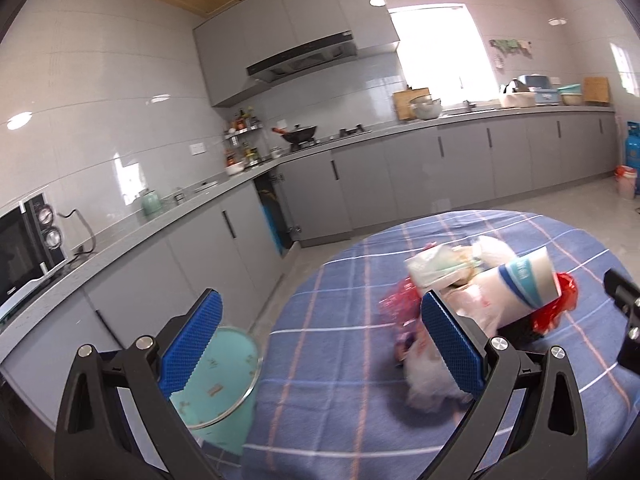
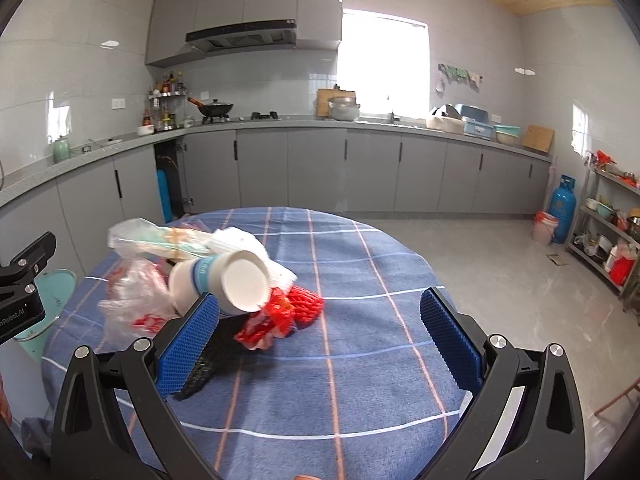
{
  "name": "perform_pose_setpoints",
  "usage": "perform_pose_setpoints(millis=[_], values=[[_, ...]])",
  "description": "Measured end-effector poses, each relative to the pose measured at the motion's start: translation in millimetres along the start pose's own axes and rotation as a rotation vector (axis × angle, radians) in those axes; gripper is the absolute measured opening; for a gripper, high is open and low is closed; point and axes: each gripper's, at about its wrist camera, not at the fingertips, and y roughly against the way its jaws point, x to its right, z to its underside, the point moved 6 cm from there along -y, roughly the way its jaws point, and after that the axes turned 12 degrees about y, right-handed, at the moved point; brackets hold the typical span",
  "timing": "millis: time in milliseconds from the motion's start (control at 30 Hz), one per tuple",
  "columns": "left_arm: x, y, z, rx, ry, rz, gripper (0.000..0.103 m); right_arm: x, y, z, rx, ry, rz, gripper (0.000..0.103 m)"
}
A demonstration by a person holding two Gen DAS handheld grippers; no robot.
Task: Collect trash
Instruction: 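Grasp the clear plastic bag with the left tool while the right tool grasps the paper cup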
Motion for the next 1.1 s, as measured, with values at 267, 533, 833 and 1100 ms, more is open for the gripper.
perform_pose_setpoints(millis=[267,533,833,1100], values=[[41,-26,16,-0.045,0.011,0.094,0.098,7,-26,16,-0.049,-0.003,0.024,0.099],[70,-36,29,-0.086,-0.022,0.152,0.098,20,-33,34,-0.089,-0.028,0.038,0.099],[87,-53,51,-0.180,-0.019,0.272,0.070,19,-32,34,-0.083,-0.031,0.019,0.099],[93,-46,55,-0.206,-0.016,0.380,0.021,10,-27,27,-0.060,-0.011,0.013,0.099]])
